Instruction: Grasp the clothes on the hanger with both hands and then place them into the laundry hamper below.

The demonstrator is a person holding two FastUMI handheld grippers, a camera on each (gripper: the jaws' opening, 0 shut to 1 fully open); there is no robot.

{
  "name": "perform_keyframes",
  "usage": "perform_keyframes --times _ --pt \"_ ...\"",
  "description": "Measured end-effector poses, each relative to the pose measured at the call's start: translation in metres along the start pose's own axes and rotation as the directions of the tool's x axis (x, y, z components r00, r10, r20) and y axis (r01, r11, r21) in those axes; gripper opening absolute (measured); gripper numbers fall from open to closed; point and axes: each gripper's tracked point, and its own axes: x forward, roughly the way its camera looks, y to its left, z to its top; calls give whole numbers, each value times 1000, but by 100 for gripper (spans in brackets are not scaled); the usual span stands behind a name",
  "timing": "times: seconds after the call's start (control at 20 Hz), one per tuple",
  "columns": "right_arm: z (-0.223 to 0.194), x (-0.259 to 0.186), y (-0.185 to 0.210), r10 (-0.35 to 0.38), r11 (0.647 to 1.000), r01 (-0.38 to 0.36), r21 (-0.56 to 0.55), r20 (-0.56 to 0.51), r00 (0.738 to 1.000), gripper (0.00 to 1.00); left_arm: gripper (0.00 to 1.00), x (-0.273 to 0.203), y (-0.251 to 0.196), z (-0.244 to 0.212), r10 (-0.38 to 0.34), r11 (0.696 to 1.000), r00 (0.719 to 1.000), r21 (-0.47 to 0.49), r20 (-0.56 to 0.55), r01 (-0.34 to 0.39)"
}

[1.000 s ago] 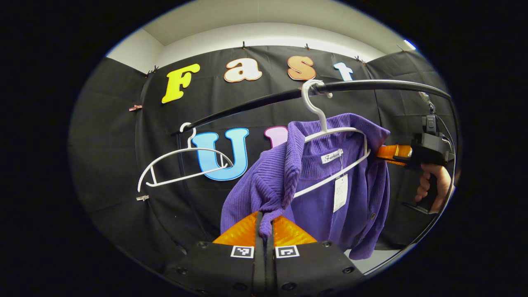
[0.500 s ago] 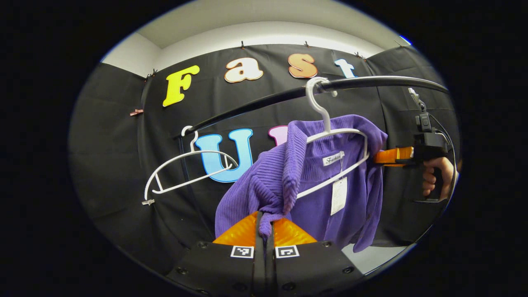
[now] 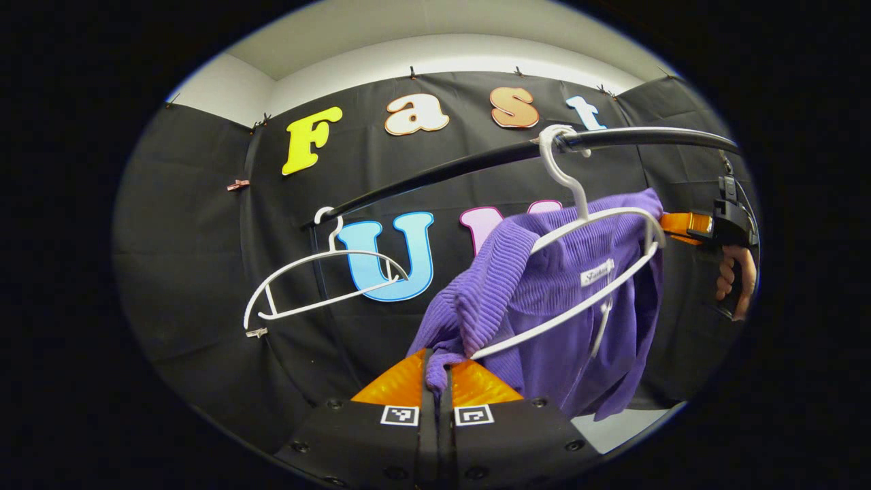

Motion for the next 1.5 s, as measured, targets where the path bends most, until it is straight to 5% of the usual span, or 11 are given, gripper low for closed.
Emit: perform_keyframes --times 0.4,0.9,1.2,1.5 --pt "-92 -9 -7 -5 1000 -1 -30 -184 983 4 5 4 19 2 -14 998 1000 -55 -23 12" --pt "-175 -73 39 108 994 -104 30 -336 936 5 5 2 90 -56 103 984 984 -132 -146 -123" --pt "-206 -108 33 68 998 -58 36 -403 913 5 5 -18 76 -115 70 991 974 -99 -215 -93" --pt "-247 -159 44 66 998 -64 20 -482 873 5 5 -34 23 -159 -47 992 960 -126 -277 12"
